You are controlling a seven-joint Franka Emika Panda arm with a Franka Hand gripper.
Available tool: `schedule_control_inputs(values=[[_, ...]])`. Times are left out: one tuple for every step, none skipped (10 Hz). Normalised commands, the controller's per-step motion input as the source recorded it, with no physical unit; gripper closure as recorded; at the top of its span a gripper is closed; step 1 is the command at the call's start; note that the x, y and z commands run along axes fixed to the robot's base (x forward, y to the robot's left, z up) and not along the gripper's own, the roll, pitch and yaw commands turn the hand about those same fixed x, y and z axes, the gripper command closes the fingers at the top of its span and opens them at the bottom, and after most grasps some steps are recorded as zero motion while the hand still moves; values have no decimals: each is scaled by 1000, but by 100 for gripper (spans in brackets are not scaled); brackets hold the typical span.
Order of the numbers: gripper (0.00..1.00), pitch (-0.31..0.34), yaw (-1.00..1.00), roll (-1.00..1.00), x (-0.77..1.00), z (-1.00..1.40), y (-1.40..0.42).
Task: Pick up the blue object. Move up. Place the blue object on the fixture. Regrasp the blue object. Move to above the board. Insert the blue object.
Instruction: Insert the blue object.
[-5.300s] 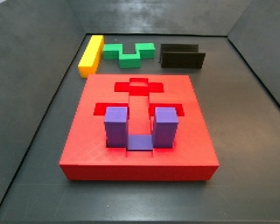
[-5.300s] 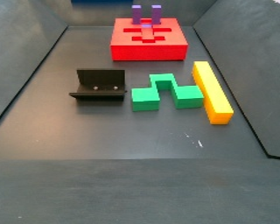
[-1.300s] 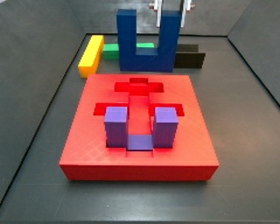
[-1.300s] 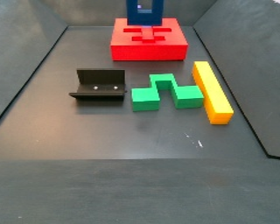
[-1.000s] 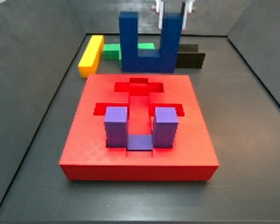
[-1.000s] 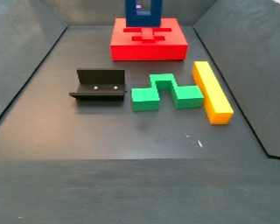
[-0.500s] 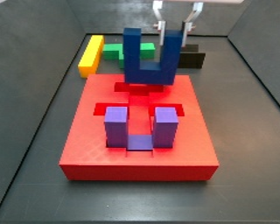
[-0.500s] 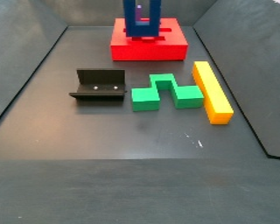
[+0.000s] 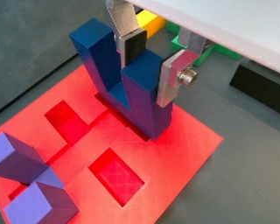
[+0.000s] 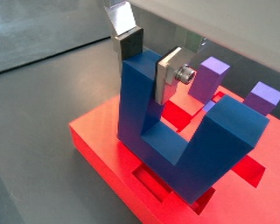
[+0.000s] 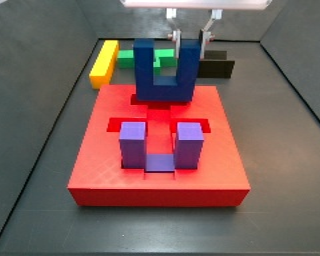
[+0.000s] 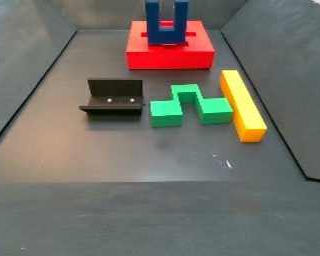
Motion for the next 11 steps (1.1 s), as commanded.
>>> schedule_control_inputs(values=[[100,-113,89,0,-254,-23,0],[100,-127,66,0,-274,0,0],[100,-127,20,0,-314,0,0],[100,-160,57,0,-294,0,0],[100,-74,86,0,0,-29,-9],[100,-1,80,0,114,-49,-3],[100,-9,74,0,77,-74,0],[100,-30,74,-9,14,-94,0],[100,-57,23,-26,-14,-71,-17],[100,-57,0,0,-83,-57,-63],[100,-44,0,0,-131,-34,-66]])
